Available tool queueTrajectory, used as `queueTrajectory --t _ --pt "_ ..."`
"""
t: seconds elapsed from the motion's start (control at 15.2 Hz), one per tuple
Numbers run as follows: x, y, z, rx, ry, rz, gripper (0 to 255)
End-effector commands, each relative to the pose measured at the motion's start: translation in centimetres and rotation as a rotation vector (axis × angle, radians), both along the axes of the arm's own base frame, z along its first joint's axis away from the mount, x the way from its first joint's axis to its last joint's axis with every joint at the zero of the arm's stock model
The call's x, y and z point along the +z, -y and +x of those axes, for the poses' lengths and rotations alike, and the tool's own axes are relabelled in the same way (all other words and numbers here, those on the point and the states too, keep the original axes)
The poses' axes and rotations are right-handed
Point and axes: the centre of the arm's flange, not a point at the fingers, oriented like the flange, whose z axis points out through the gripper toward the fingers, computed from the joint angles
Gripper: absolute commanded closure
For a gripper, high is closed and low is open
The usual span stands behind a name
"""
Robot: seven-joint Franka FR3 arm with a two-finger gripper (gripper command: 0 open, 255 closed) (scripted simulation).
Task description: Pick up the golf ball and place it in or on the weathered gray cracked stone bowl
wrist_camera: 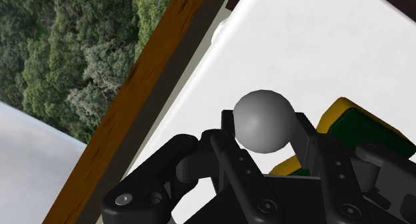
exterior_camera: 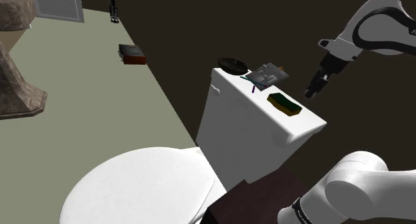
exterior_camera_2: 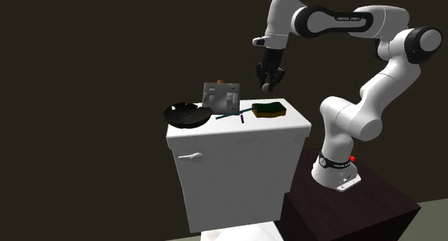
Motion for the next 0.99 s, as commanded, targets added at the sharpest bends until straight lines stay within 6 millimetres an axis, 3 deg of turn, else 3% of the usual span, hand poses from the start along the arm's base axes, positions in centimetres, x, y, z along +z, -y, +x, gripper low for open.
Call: queueTrajectory --t 0.0,0.79,0.92 --pt "1.0 0.1 0.0 0.000 0.000 0.000 255" --pt "7.2 0.1 0.0 0.000 0.000 0.000 255" --pt "7.2 -0.5 2.5 0.000 0.000 0.000 255"
